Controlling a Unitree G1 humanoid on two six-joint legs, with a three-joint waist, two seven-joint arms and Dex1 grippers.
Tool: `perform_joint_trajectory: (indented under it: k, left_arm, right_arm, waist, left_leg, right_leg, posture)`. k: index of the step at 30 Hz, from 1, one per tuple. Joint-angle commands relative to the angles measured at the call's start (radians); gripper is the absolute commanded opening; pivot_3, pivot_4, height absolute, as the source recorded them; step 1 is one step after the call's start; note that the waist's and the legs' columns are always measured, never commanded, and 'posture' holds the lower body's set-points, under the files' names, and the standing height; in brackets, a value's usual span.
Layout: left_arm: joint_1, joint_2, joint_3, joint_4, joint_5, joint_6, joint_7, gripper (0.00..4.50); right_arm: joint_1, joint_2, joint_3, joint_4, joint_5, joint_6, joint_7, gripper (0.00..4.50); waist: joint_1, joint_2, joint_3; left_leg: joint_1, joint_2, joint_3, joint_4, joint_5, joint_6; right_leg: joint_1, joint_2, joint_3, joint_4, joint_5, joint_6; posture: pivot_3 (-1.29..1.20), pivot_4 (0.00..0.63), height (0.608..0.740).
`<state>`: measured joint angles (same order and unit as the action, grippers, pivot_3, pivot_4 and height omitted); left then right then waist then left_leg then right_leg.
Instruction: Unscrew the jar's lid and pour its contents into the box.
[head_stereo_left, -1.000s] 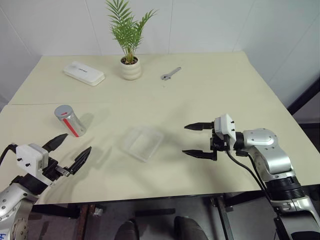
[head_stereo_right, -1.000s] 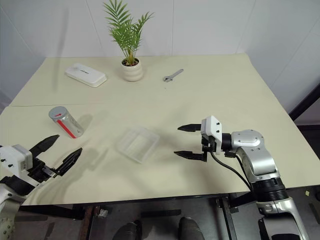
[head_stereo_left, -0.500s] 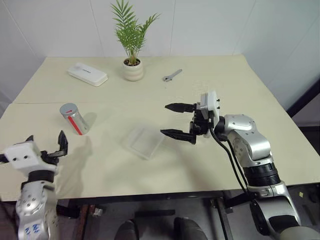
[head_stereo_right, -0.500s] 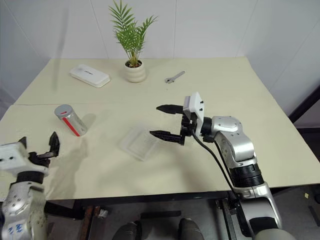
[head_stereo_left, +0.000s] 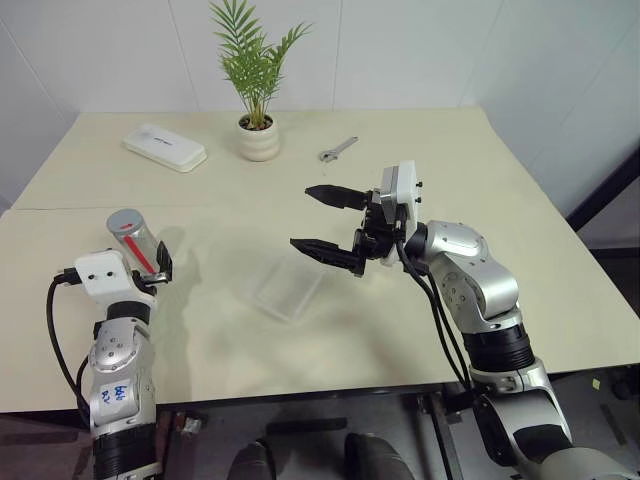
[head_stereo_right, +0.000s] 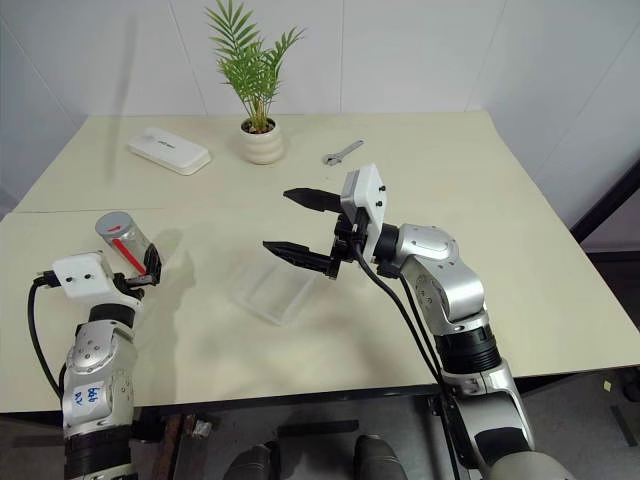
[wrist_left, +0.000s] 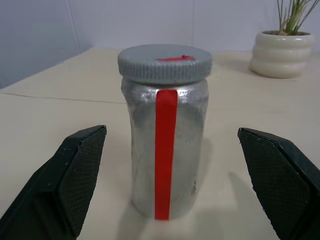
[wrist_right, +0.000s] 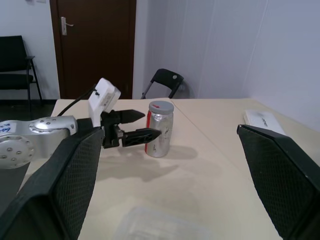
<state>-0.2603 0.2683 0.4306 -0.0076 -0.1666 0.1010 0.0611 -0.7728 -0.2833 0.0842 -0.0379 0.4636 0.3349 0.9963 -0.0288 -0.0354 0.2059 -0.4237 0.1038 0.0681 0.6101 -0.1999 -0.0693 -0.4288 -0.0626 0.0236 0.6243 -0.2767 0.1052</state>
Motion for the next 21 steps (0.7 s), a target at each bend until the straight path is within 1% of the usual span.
perform_joint_trajectory:
  k: [1, 10, 13, 19, 21]
  left_arm:
    - [-0.045, 0.030, 0.009, 0.043, 0.013, -0.042, 0.011, 4.49]
    - [-0.149, 0.094, 0.016, 0.242, 0.031, -0.079, 0.038, 4.49]
    - [-0.176, 0.109, 0.008, 0.290, 0.022, -0.113, 0.019, 3.88]
    - [-0.193, 0.110, -0.005, 0.319, 0.007, -0.147, -0.013, 2.04]
    - [-0.190, 0.104, -0.008, 0.315, -0.008, -0.148, -0.029, 1.97]
  right_arm:
    - [-0.026, 0.007, -0.007, -0.034, 0.017, -0.008, -0.012, 4.50]
    - [-0.021, 0.032, -0.011, -0.036, 0.018, -0.018, -0.040, 4.50]
    - [-0.016, 0.036, -0.009, -0.039, 0.018, -0.020, -0.046, 4.50]
    - [-0.006, 0.039, -0.010, -0.044, 0.016, -0.022, -0.060, 4.50]
    - [0.000, 0.040, -0.009, -0.046, 0.015, -0.021, -0.064, 4.50]
  waist:
    - [0.000, 0.000, 0.000]
    - [0.001, 0.000, 0.000]
    - [0.001, 0.000, 0.000]
    - [0.000, 0.000, 0.000]
    - [0.001, 0.000, 0.000]
  left_leg:
    - [0.000, 0.000, 0.000, 0.000, 0.000, 0.000]
    - [0.000, 0.000, 0.000, 0.000, 0.000, 0.000]
    - [0.000, 0.000, 0.001, 0.000, 0.000, 0.000]
    - [0.000, 0.000, 0.001, 0.000, -0.001, -0.001]
    - [0.000, 0.000, 0.001, -0.001, -0.001, -0.001]
  right_leg:
    - [0.000, 0.000, 0.000, 0.000, 0.000, 0.000]
    - [0.000, 0.000, 0.000, 0.000, 0.000, 0.000]
    - [0.000, 0.000, 0.000, 0.000, 0.000, 0.000]
    - [0.000, 0.000, 0.000, -0.001, 0.000, 0.000]
    - [0.000, 0.000, 0.000, -0.001, 0.000, 0.000]
  posture:
    - [0.00, 0.150, 0.740]
    - [0.00, 0.150, 0.740]
    - [0.00, 0.150, 0.740]
    - [0.00, 0.150, 0.740]
    - [0.00, 0.150, 0.740]
